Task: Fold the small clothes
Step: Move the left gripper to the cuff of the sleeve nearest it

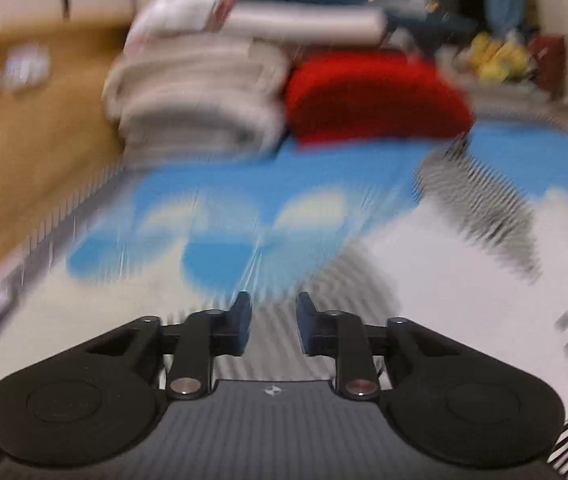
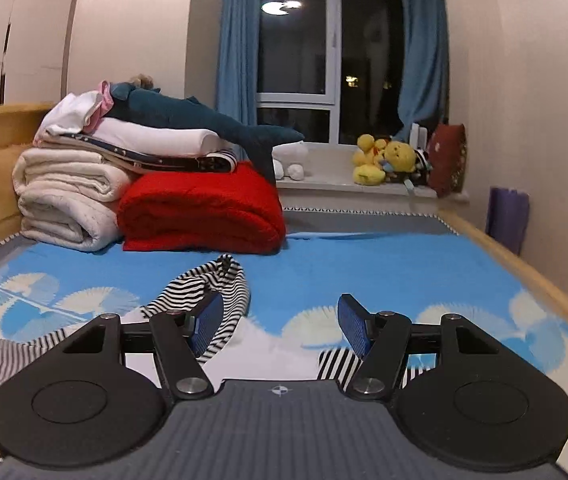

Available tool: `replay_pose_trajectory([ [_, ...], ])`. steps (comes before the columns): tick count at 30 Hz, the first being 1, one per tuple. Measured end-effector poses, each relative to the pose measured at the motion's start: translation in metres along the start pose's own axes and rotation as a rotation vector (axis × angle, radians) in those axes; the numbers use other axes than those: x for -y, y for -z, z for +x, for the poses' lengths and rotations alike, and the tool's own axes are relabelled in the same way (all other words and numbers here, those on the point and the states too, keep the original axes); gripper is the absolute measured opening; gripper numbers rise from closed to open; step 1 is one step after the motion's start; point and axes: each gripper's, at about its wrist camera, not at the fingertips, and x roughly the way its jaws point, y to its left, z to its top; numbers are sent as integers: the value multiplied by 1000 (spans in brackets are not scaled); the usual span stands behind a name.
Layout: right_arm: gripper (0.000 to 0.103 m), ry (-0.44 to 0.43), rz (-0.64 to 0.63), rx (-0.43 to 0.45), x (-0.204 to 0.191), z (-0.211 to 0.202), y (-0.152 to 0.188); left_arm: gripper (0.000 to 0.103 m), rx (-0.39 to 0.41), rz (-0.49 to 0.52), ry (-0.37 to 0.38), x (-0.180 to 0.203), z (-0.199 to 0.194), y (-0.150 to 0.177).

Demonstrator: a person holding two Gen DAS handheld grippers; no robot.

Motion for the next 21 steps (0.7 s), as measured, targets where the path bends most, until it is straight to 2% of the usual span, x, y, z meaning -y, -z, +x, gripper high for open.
replay_pose_trajectory([
  [1,65,-7,-7,-8,-3,7,2,12,-126,-38,20,-4,30,1],
  [2,63,-21,-13,-21,-5,19,1,10,-193,-93,30,-17,43,0],
  [3,57,-39,-10,-29,-10,29,3,11,-171,-176,39,-33,47,0],
  [5,46,-82,15,-47,-16,49,8,13,-155,-233,19,-59,55,4],
  [7,42,-94,56,-71,-20,69,20,13,-221,-321,-16,-90,72,14],
  [9,39,-78,97,-147,-24,87,34,15,-268,-441,-30,-114,85,21],
  [10,38,-59,118,-205,-26,95,40,22,-280,-499,-38,-126,87,20],
  [11,39,-75,155,-241,-26,101,42,34,-289,-550,-46,-139,90,22],
  [13,39,-142,164,-254,-33,109,41,48,-307,-642,-77,-164,91,23],
  [16,39,-160,71,-212,-46,110,33,53,-343,-779,-128,-179,103,24],
  [20,39,-171,89,-223,-49,119,29,53,-397,-947,-173,-197,107,35],
  [21,39,-170,98,-232,-48,121,28,53,-409,-968,-178,-193,104,29],
])
